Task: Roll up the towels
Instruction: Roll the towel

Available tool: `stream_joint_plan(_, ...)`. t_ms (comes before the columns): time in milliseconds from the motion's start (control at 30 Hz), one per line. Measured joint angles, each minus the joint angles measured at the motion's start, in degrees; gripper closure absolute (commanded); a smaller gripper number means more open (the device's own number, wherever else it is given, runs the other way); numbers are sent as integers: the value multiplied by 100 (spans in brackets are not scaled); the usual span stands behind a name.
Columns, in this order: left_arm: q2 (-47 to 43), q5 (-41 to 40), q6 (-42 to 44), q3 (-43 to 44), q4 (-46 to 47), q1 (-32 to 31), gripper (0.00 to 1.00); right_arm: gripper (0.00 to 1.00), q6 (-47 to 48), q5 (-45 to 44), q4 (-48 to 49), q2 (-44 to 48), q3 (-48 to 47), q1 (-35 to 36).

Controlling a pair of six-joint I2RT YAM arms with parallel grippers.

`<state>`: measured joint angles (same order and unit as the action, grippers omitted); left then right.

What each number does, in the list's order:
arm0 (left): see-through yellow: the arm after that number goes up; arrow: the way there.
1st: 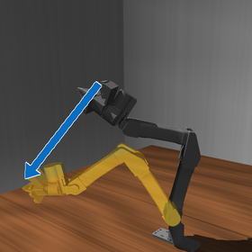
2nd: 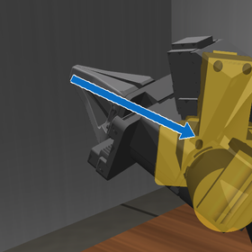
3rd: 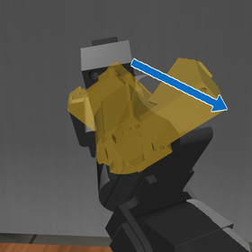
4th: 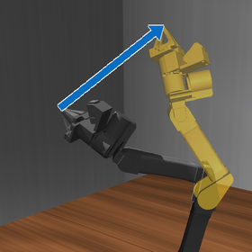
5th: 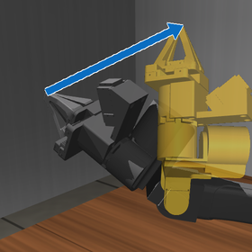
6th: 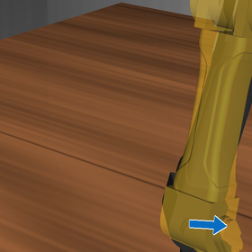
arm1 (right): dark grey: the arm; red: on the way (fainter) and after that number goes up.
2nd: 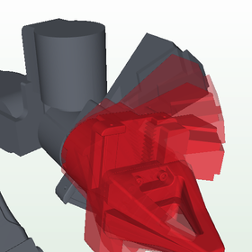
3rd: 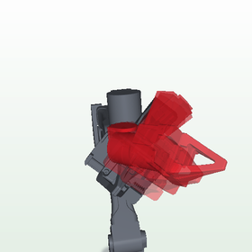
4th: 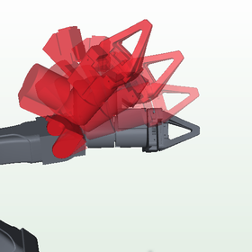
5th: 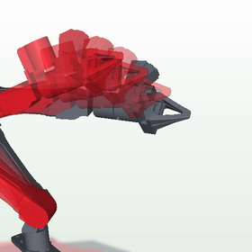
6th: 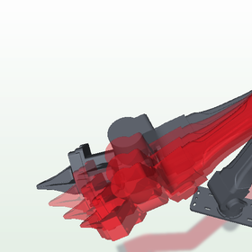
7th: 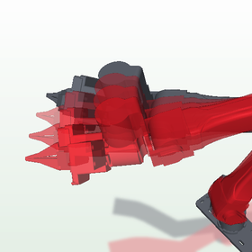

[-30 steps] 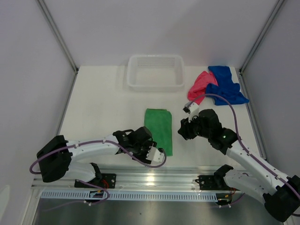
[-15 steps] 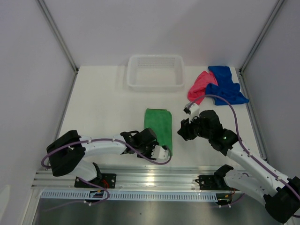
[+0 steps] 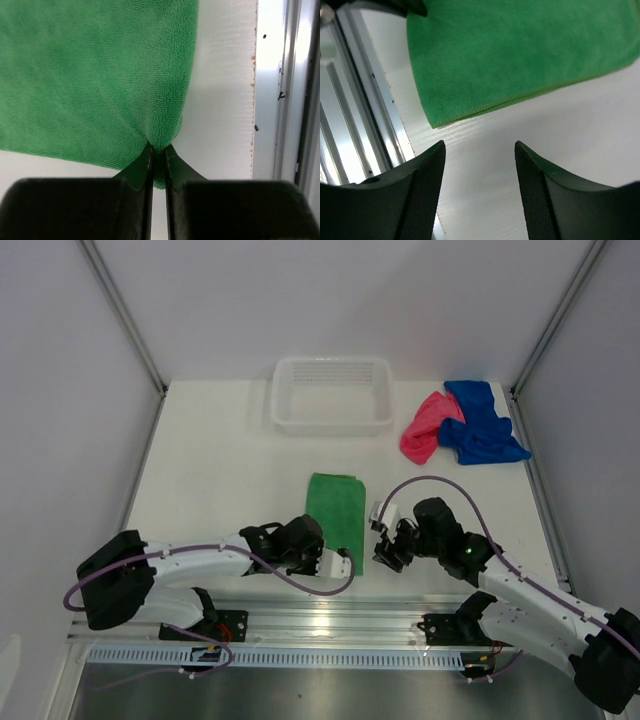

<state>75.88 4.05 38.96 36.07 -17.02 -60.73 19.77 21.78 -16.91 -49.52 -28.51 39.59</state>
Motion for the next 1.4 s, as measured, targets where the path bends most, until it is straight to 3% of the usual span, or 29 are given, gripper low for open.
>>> stream_joint_plan(167, -197, 487, -52, -11, -74, 372, 99, 38, 1001, 42, 44, -138, 55, 426)
stream_joint_plan(367, -197, 984, -146, 61, -297, 870, 99, 38, 1502, 13, 409, -872, 142, 916)
stream_joint_plan(1033, 251, 1961, -396, 625, -807, 1346, 99, 36, 1572, -448, 1121, -1379, 118, 1403)
stream_joint_plan(1400, 426, 2068, -417, 656, -1185, 1550, 99, 37, 1355, -505, 509, -1722, -258, 1478)
